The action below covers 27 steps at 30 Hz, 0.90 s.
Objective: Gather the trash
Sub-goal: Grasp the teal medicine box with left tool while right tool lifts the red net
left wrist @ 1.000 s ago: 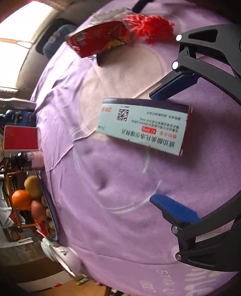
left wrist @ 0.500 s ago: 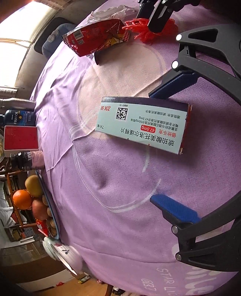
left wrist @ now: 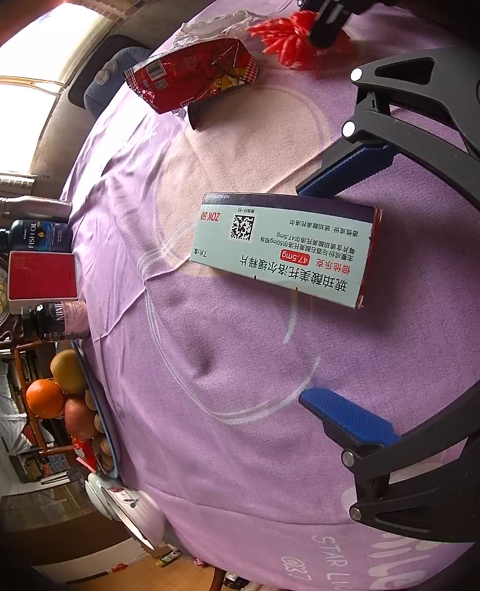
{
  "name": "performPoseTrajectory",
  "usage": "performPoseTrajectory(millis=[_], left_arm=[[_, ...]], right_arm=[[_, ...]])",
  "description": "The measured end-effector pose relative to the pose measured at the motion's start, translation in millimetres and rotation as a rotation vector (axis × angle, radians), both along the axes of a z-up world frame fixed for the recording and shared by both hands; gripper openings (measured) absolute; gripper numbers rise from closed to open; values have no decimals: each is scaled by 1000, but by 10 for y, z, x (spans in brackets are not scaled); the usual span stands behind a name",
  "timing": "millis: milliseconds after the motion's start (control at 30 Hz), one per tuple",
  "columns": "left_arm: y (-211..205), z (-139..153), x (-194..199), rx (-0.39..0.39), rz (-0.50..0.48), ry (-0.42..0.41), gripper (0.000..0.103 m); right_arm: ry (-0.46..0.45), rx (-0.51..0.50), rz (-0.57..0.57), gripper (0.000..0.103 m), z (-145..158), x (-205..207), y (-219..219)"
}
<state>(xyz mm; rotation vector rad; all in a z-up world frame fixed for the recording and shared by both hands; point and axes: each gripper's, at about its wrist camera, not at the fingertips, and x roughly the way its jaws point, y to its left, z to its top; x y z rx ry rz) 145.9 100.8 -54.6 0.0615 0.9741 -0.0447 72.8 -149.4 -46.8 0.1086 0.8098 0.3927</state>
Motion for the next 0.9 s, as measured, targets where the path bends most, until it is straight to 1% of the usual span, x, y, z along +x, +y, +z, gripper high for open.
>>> performPoseTrajectory(millis=[100,200,300,333,367,400,467,500,533,567,667,767,800,900], left_arm=[[1,-1,-1,-1,0,0,98],[1,5,-3,-1,-6,3,98],[-10,16,25,-7,-10,7,97],[-13,20,36,-11,-11,4,94],[-17,30,43,-14,-12,-3,85],[-32,47,45,-9,-16,-18,80],[-65,66,39,-5,-35,-36,62],[-74,69,32,-4,-40,-41,58],[-82,74,21,-4,-46,-47,45],[-85,82,12,-4,-47,-51,46],[-21,155,-31,-56,-31,-66,46],[65,348,-151,-86,-4,-140,46],[80,392,-186,-94,2,-154,46],[58,498,-322,-84,9,-194,46]], right_arm=[[-41,39,-4,29,100,-85,-89],[-86,40,-7,29,189,-186,-150],[-101,55,-22,29,215,-255,-239],[-101,63,-27,29,215,-266,-269],[-100,71,-30,29,217,-280,-305],[-101,75,-33,29,222,-296,-332],[-108,80,-39,29,245,-337,-389],[-122,82,-46,29,277,-379,-436],[-131,82,-51,29,298,-405,-466],[-148,82,-61,29,337,-450,-520],[-183,80,-97,29,410,-564,-675],[-218,87,-159,29,486,-702,-918],[-223,89,-175,29,501,-736,-992],[-239,90,-226,29,523,-869,-1246]])
